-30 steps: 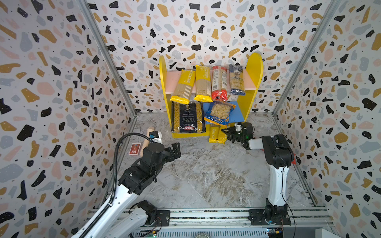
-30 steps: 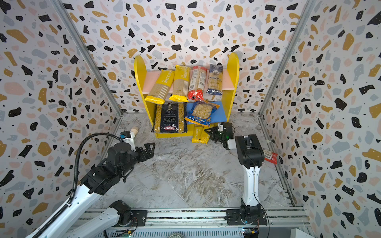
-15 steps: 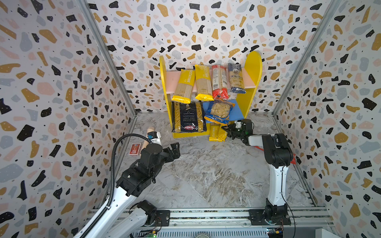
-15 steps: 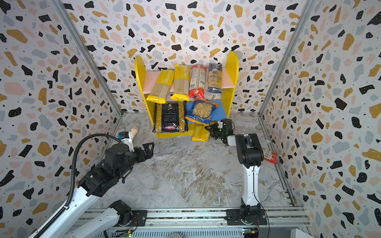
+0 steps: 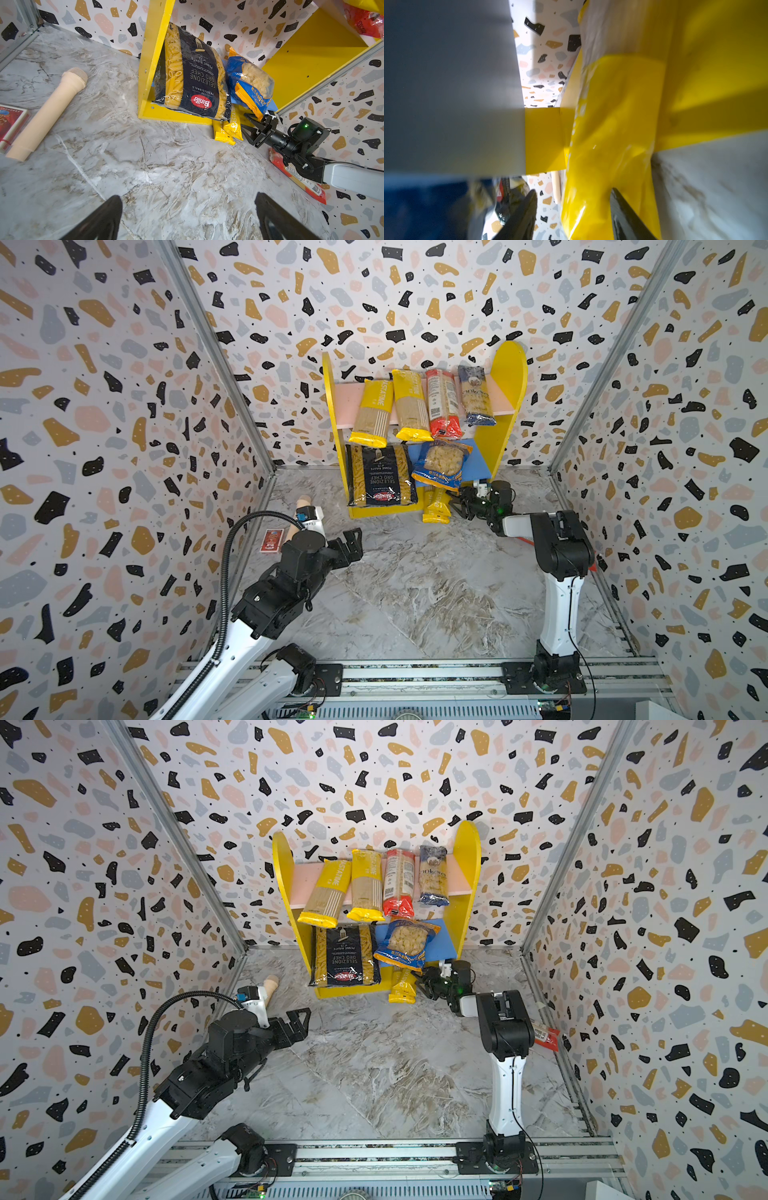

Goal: Place and organize the pasta boxes and bags onto the shelf
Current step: 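Open the right gripper and draw it back from the two packs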

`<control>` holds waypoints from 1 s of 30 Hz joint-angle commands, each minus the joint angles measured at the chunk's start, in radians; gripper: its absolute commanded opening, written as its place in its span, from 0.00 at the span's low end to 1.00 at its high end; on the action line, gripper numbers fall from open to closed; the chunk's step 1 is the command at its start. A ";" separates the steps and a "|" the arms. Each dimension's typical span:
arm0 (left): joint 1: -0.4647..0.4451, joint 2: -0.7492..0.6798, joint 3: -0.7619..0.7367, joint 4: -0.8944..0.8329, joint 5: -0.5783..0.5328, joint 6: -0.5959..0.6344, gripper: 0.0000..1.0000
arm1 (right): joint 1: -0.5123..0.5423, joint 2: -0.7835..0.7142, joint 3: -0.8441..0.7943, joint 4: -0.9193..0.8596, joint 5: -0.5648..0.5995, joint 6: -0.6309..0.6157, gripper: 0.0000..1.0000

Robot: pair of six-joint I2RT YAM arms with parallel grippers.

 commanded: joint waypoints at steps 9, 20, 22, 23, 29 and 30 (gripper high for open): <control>0.005 -0.076 0.027 -0.017 0.023 -0.019 1.00 | 0.069 -0.394 -0.242 -0.210 0.134 -0.255 0.54; 0.005 -0.099 0.022 -0.022 0.034 -0.021 1.00 | 0.081 -0.551 -0.271 -0.542 0.319 -0.434 0.47; 0.005 -0.097 0.024 -0.023 0.027 -0.014 1.00 | 0.089 -0.546 -0.251 -0.616 0.379 -0.480 0.37; 0.005 -0.094 0.028 -0.022 0.026 -0.013 1.00 | 0.094 -0.536 -0.247 -0.629 0.389 -0.495 0.31; 0.005 -0.087 0.018 -0.010 0.025 -0.015 1.00 | 0.105 -0.491 -0.278 -0.610 0.400 -0.498 0.25; 0.005 -0.085 0.013 -0.006 0.026 -0.017 1.00 | 0.106 -0.480 -0.274 -0.612 0.398 -0.502 0.25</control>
